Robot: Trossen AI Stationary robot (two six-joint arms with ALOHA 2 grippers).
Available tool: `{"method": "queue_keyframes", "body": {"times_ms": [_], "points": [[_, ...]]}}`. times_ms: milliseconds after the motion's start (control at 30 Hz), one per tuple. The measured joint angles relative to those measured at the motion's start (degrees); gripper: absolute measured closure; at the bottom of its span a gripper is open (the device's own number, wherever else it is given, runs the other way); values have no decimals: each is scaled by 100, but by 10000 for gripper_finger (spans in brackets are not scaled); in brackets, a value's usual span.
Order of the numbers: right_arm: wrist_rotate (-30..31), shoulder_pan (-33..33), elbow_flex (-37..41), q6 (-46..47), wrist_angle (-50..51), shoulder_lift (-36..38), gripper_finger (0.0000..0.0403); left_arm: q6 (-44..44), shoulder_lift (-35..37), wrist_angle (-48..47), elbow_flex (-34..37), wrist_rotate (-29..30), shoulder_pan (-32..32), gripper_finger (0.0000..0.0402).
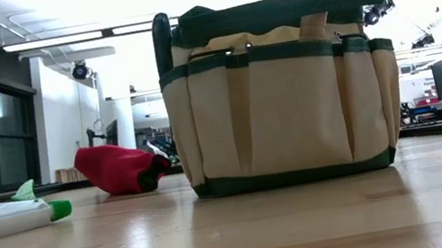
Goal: Pick & Place Garden tools in Gardening bag
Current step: Put the shear scissors into the gardening bag
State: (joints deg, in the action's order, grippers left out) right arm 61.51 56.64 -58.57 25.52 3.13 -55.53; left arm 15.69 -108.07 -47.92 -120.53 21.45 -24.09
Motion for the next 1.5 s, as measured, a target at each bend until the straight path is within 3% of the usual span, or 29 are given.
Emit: {"method": "queue_keyframes", "body": {"times_ms": [400,667,1000,1500], "points": [[-9,-66,0,329,460,0,399,-204,2,1945,1062,-1193,404,311],[-38,-183,0,586,766,-22,399,-195,2,2550,1526,-1206,426,311],[-305,-636,0,577,1020,-28,399,-365,2,3078,1536,-1346,428,311],[-961,-1293,2,260,677,-70,399,-650,209,3059,1532,-1180,541,311]]}}
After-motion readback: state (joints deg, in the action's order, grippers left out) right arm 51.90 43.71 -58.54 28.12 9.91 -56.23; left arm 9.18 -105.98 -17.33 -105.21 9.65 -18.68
